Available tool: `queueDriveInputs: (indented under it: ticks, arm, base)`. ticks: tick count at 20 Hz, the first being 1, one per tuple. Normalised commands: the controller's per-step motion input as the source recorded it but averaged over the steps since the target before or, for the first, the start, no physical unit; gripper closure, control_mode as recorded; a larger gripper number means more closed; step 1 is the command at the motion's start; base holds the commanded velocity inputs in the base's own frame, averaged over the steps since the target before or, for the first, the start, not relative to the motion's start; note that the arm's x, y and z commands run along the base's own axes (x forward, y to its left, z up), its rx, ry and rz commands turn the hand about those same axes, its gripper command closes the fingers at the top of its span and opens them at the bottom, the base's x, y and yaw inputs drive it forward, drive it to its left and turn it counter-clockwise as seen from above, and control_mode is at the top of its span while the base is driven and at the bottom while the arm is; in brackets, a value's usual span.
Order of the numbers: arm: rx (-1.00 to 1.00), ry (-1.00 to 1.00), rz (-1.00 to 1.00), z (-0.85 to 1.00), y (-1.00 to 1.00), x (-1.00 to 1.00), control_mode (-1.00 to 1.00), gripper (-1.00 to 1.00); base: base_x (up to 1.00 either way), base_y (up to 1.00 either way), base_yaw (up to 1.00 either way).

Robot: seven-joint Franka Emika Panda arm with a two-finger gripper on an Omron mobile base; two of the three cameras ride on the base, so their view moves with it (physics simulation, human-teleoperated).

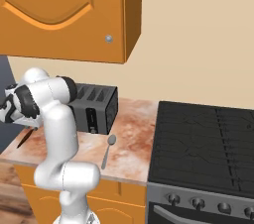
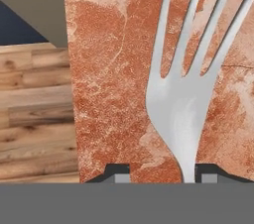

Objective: Take the fork and place it on the left side of the plate. Then take the spoon and place it on the right side of the plate. Make sure they're directly next to the plate.

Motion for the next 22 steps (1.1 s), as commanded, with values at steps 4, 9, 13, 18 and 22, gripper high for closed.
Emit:
queueDriveInputs:
  ticks: [4, 9, 13, 18, 22]
  arm:
    - [0.0, 0.01, 0.0, -0.9, -0.23, -0.13, -1.0, -1.0]
    - [0.0, 0.0, 0.0, -0.92, -0.41, -0.33, -1.0, -1.0]
    - [0.02, 0.0, 0.0, -0.87, -0.23, -0.33, -1.0, 1.0]
    - [0.09, 0.0, 0.0, -0.77, -0.27, -0.23, -1.0, 1.0]
    - [0.13, 0.0, 0.0, -0.66, -0.21, -0.27, -1.0, 1.0]
  base:
    - [0.0, 0.0, 0.0]
    - [0.0, 0.0, 0.0]
    - [0.0, 0.0, 0.0]
    - [0.0, 0.0, 0.0]
    - [0.0, 0.0, 0.0]
